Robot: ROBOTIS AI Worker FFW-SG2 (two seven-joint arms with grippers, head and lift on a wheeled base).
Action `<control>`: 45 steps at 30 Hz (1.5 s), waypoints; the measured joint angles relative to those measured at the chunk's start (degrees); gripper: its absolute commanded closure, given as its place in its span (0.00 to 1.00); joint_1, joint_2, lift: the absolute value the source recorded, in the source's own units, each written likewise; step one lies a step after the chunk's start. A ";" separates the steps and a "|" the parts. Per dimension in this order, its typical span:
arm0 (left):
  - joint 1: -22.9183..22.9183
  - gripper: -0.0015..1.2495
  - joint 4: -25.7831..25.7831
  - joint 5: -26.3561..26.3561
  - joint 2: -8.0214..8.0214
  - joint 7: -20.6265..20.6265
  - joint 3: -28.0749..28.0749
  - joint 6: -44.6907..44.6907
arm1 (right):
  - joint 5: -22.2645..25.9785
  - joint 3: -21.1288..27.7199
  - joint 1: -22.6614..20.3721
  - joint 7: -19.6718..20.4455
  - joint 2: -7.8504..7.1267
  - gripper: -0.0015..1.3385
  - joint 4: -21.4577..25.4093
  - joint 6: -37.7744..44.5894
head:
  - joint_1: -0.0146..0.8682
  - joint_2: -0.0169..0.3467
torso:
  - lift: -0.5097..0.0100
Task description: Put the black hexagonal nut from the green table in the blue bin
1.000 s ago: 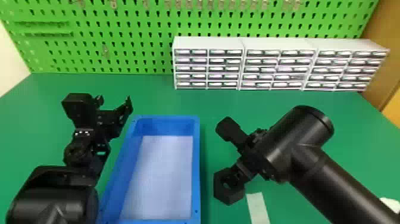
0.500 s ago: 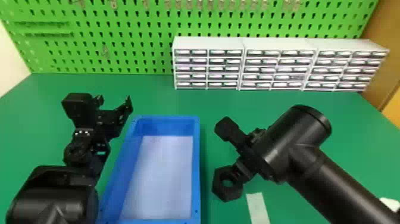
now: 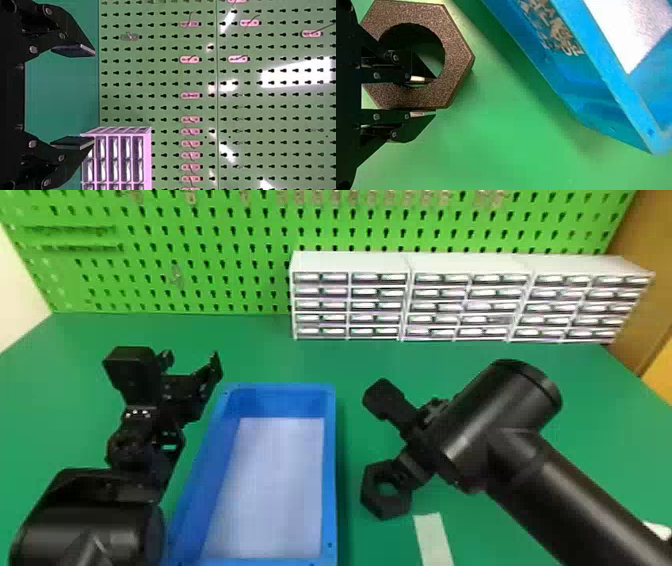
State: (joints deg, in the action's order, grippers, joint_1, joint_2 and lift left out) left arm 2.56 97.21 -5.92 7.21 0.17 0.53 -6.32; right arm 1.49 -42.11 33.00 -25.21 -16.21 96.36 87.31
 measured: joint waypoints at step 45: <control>0.10 0.37 -0.13 -0.04 0.00 0.00 -0.03 -0.04 | -22.74 3.46 6.90 -19.18 3.78 0.80 12.91 -2.04 | 0.79 0.19 | 0.79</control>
State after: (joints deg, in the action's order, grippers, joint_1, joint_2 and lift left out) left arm 2.66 97.08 -5.96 7.21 0.17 0.50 -6.36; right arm -21.25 -38.64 39.90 -44.38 -12.43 109.27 85.27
